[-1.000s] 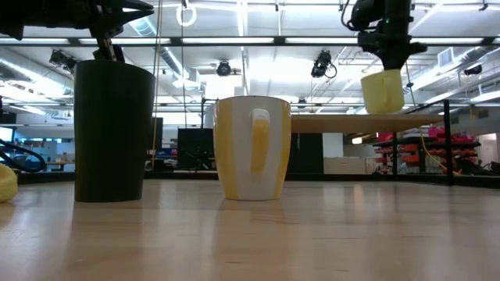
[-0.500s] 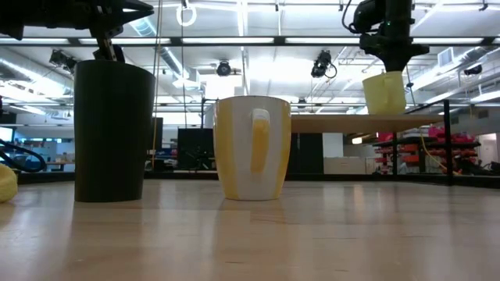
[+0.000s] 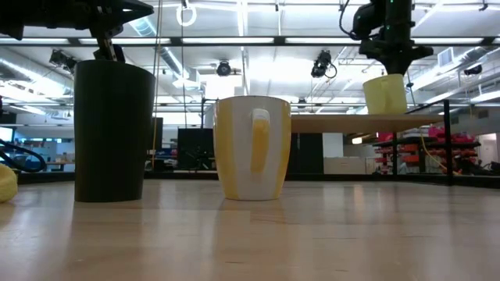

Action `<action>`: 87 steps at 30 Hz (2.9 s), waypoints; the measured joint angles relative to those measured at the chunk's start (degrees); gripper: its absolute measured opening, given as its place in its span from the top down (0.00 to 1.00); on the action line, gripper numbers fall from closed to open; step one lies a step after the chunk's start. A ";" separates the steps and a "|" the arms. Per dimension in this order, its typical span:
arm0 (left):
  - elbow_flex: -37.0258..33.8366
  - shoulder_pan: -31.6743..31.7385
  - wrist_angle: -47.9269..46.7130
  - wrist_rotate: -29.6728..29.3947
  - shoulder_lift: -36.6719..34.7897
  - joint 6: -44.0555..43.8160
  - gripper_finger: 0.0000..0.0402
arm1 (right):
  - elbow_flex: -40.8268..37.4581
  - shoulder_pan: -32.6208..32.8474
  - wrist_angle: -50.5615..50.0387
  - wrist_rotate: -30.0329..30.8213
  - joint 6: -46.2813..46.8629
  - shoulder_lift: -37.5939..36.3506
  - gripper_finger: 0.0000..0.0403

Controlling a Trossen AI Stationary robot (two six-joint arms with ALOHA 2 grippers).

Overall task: Stack small to large cups/mugs on shelf
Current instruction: Put the yellow mug on the shelf

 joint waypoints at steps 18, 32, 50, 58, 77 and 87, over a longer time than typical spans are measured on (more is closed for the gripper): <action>0.00 0.02 -0.04 0.00 0.00 0.22 0.95 | -0.27 0.02 -0.05 1.33 1.77 -0.02 0.88; 0.00 0.00 -0.02 0.00 0.00 0.22 0.94 | 2.80 0.03 0.01 1.89 4.71 -1.12 0.70; 0.00 0.02 0.52 -2.58 -0.02 4.95 0.93 | -0.32 31.56 -0.17 13.16 45.02 -29.83 0.93; 0.00 0.02 0.52 -2.58 -0.02 5.73 0.94 | -20.30 52.09 3.53 23.18 59.91 -27.22 0.99; 0.00 3.58 0.56 -2.99 -0.02 4.26 0.95 | -23.78 51.01 13.87 30.08 58.15 -15.86 0.99; 0.00 3.56 0.59 -2.97 -0.02 4.04 0.95 | -23.78 46.59 10.82 29.84 56.58 -15.90 1.00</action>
